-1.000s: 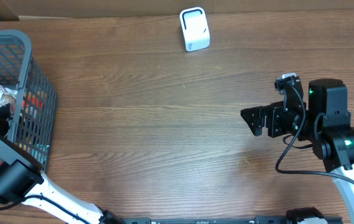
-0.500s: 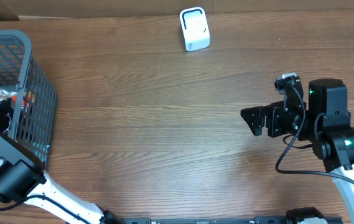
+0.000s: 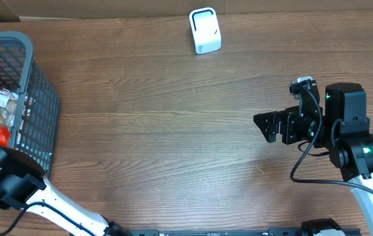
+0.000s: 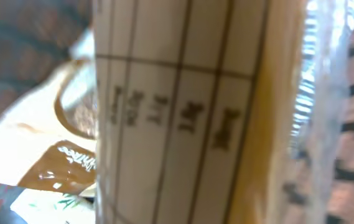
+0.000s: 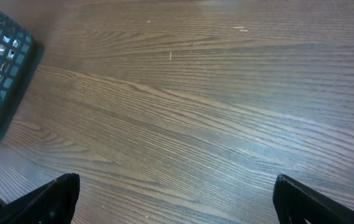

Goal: Scan the item barcode
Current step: 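Reach the left gripper into the basket and grasp the spaghetti pack, then lift the spaghetti pack out and lay it on the table center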

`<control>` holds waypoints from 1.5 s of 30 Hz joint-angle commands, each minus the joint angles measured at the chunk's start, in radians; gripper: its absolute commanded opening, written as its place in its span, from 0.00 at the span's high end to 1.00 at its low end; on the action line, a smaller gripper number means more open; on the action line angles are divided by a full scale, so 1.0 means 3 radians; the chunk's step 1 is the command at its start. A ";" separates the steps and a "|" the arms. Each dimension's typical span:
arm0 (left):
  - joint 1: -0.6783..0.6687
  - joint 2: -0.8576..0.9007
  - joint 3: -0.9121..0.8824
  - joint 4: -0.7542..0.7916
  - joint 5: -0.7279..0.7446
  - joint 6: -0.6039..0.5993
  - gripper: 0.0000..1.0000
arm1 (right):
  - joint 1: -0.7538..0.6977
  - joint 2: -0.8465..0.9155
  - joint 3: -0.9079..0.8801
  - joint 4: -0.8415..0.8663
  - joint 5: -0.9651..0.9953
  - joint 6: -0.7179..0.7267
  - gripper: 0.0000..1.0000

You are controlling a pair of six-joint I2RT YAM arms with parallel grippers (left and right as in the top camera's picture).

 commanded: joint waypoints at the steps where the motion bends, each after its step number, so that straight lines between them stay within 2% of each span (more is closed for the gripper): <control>1: -0.0046 -0.0198 0.0769 -0.0139 0.0702 -0.0385 0.96 | 0.0014 -0.0003 0.0078 0.0013 -0.0025 -0.0003 0.00; 4: -0.0067 -0.0273 0.1241 -0.0223 0.1100 -0.0512 0.96 | 0.0014 -0.0003 0.0078 0.0013 -0.0025 -0.0003 0.00; 5: -0.0085 -0.0306 0.1450 -0.0200 0.1544 -0.0572 0.96 | 0.0014 -0.0003 0.0078 0.0023 -0.0025 -0.0003 0.00; 9: -0.0192 -0.0337 0.1773 -0.0221 0.2633 -0.0891 0.96 | 0.0014 -0.0003 0.0078 0.0050 -0.0025 -0.0003 0.00; 11: -0.0338 -0.0337 0.1793 -0.0355 0.2796 -0.0904 0.96 | 0.0014 -0.0003 0.0078 0.0051 -0.0025 -0.0003 0.00; 14: -0.0746 -0.0333 0.1734 -0.0715 0.2536 -0.0813 0.96 | 0.0014 -0.0003 0.0078 0.0052 -0.0025 -0.0003 0.00; 18: -0.1475 -0.0334 0.1500 -0.0711 0.1958 -0.0843 0.96 | 0.0014 -0.0003 0.0078 0.0079 -0.0025 -0.0003 0.00; 24: -0.2523 -0.0334 0.0881 -0.0711 0.0534 -0.1188 0.96 | 0.0014 0.0004 0.0078 0.0061 -0.0025 -0.0003 0.00; 28: -0.3026 -0.0334 0.0198 -0.0710 -0.0053 -0.1489 0.96 | 0.0014 0.0034 0.0078 0.0032 -0.0025 -0.0003 0.00; 31: -0.3274 -0.0334 -0.0360 -0.0594 -0.0217 -0.1666 0.96 | 0.0014 0.0088 0.0078 0.0023 -0.0025 -0.0003 0.00; 39: -0.3784 -0.0334 -0.1713 0.0104 -0.0209 -0.1968 0.96 | 0.0014 0.0295 0.0078 0.0022 -0.0027 -0.0003 0.00; 43: -0.3910 -0.0334 -0.2279 0.0523 -0.0210 -0.2475 0.96 | 0.0014 0.0354 0.0078 0.0022 -0.0104 -0.0003 0.00; 45: -0.3933 -0.0334 -0.2454 0.0669 -0.0192 -0.2569 0.96 | 0.0014 0.0355 0.0078 0.0023 -0.0102 -0.0004 0.00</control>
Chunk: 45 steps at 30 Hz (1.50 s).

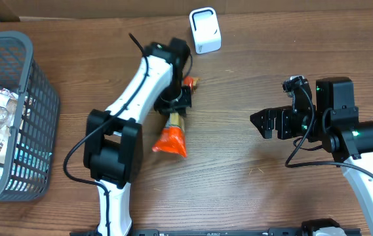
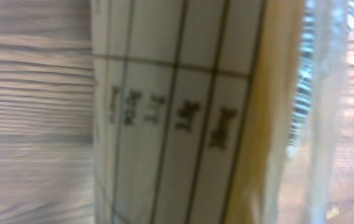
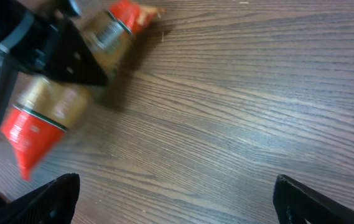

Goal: Scan the item barcode
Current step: 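Lift the spaghetti pack out and lay it on the table center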

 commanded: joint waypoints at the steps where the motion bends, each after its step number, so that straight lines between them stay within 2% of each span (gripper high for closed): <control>1: -0.0045 -0.0103 -0.0309 0.0182 0.0005 -0.0440 0.95 | 0.0013 -0.0004 0.0078 0.0019 -0.0065 -0.0004 0.00; 4: -0.0083 -0.0103 -0.0423 0.0195 0.0011 -0.0440 0.94 | 0.0013 -0.0004 0.0078 0.0019 -0.0065 -0.0004 0.00; 6: -0.0113 -0.0103 -0.0463 0.0189 0.0013 -0.0435 0.78 | 0.0013 -0.0004 0.0078 0.0019 -0.0065 -0.0004 0.00; 7: -0.0128 -0.0103 -0.0467 0.0177 0.0034 -0.0406 0.57 | 0.0013 -0.0004 0.0078 0.0019 -0.0065 -0.0004 0.00; 8: -0.0136 -0.0103 -0.0468 0.0170 0.0067 -0.0369 0.25 | 0.0013 -0.0004 0.0078 0.0020 -0.0066 -0.0004 0.00; 9: -0.0141 -0.0103 -0.0468 0.0169 0.0080 -0.0341 0.01 | 0.0013 -0.0004 0.0078 0.0020 -0.0065 -0.0004 0.00; 14: -0.0121 -0.0103 -0.0455 0.0299 0.0175 0.0020 0.00 | 0.0013 -0.0004 0.0078 0.0020 -0.0065 -0.0004 0.00; 18: -0.0001 -0.0104 -0.0178 0.0097 0.0207 0.0062 0.00 | 0.0013 -0.0004 0.0078 0.0020 -0.0066 -0.0004 0.00; 22: 0.0224 -0.0163 0.0764 -0.0364 0.0164 0.0229 0.00 | 0.0013 -0.0004 0.0078 0.0019 -0.0065 -0.0004 0.00; 28: 0.0628 -0.0371 0.2108 -0.1020 -0.0375 0.0371 0.00 | 0.0013 -0.0004 0.0078 0.0017 -0.0065 -0.0004 0.00; 31: 0.1011 -0.0528 0.2511 -0.1251 -0.0631 0.0473 0.00 | 0.0013 -0.0004 0.0078 -0.0008 -0.0065 -0.0004 0.00; 35: 0.1743 -0.0844 0.2514 -0.1251 -0.0540 0.0521 0.00 | 0.0013 -0.0004 0.0078 -0.0038 -0.0065 -0.0004 0.00; 40: 0.2902 -0.0987 0.2366 -0.1251 -0.0183 0.0482 0.00 | 0.0013 -0.0004 0.0078 -0.0048 -0.0065 -0.0004 0.00; 45: 0.3696 -0.0975 0.1975 -0.1190 -0.0270 0.0219 0.00 | 0.0013 -0.0004 0.0078 -0.0047 -0.0065 -0.0004 0.00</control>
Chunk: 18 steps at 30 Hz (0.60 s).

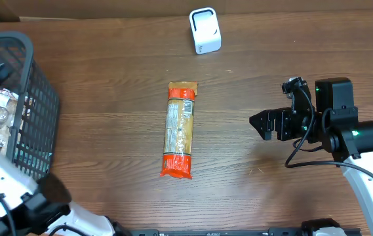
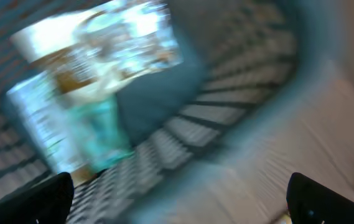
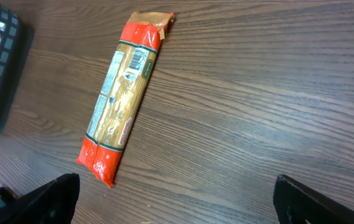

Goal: Scan the item barcode
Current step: 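Lift the spaghetti pack out and lay it on the table center, then reach the left gripper into the basket and grasp the pastry bag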

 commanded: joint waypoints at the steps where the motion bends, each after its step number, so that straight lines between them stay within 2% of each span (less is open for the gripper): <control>1: 0.0375 -0.0004 -0.0319 0.0065 0.0015 -0.0189 0.00 | 0.0014 -0.0009 0.0078 0.0015 -0.0017 -0.0004 0.00; 7: 0.0772 -0.0004 -0.1050 0.0487 -0.0107 -0.0317 0.00 | 0.0014 -0.0008 0.0078 0.0018 -0.0017 -0.0005 0.00; 10: 0.0908 -0.0004 -0.1420 0.0899 -0.0107 -0.0324 0.00 | 0.0014 -0.0008 0.0078 0.0018 -0.0017 -0.0005 0.00; 18: 0.0936 -0.0004 -0.2420 0.2046 -0.0435 0.0398 0.00 | 0.0014 -0.0008 0.0078 0.0014 -0.0014 -0.0029 0.00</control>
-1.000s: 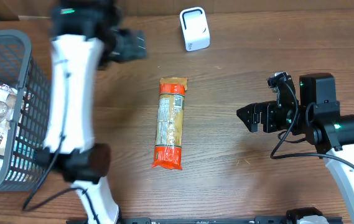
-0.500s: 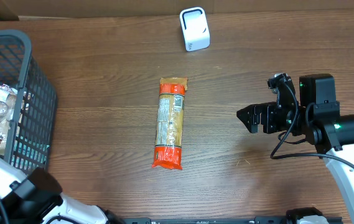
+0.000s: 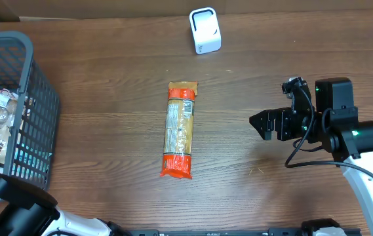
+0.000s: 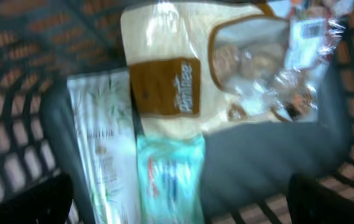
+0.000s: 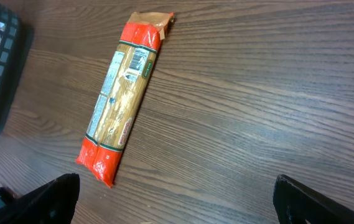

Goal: Scan the item barcode
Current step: 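Reach the left gripper into the basket and grasp the pastry bag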

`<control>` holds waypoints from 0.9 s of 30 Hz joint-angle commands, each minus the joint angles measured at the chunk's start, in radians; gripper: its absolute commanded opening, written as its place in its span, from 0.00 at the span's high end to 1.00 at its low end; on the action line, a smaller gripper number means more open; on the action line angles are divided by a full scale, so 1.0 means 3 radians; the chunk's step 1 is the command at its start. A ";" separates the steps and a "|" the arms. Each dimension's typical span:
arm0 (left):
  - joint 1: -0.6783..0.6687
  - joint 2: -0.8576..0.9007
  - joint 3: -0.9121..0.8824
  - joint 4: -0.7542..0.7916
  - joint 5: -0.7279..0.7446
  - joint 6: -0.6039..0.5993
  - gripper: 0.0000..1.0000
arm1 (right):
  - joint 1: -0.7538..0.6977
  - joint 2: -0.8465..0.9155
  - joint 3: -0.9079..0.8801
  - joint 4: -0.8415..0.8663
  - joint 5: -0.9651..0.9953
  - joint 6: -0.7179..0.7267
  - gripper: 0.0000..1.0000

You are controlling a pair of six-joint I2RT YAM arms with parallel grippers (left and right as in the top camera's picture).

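Observation:
A long pasta packet [image 3: 179, 130] with orange ends lies flat in the middle of the table, its label up. In the right wrist view the packet [image 5: 124, 93] shows a barcode [image 5: 138, 60] near its far end. My right gripper [image 3: 265, 124] hovers open to the right of it, apart from it, with nothing between its fingers [image 5: 40, 202]. My left gripper [image 4: 180, 211] is open over the inside of the grey basket [image 3: 39, 124], holding nothing. A white scanner [image 3: 204, 30] stands at the back of the table.
Inside the basket lie a cream and brown snack bag [image 4: 183, 74], a white packet [image 4: 102, 137] and a teal packet [image 4: 167, 180]. The basket stands at the table's left edge. A cardboard wall runs along the back.
The left wrist view was a blur across the basket's rim; now it looks down on the packets inside. The pasta packet and the right arm have not moved.
My left gripper was shut on the pasta packet at the basket. Then the left arm held the packet over the table in front of the scanner. Later the packet lay flat mid-table and the left gripper was open at the basket, where it stays.

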 commanded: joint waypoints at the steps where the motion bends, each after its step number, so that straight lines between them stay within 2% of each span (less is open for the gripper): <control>1: -0.0005 -0.0018 -0.0441 0.0450 -0.0209 0.0484 0.00 | 0.0013 -0.0008 0.0078 0.0005 -0.0014 -0.0027 0.00; 7: -0.0006 -0.0018 -0.0796 0.1104 -0.0184 0.0624 0.00 | 0.0013 -0.0008 0.0078 -0.0020 -0.0015 -0.0027 0.00; 20: -0.0004 -0.0018 -0.1517 0.1890 -0.0174 0.0619 0.01 | 0.0013 -0.0008 0.0078 -0.0048 -0.0015 -0.0025 0.00; 27: -0.0006 -0.0017 -0.1554 0.2270 -0.0034 0.0623 0.01 | 0.0013 -0.0008 0.0078 -0.0085 -0.0015 -0.0025 0.00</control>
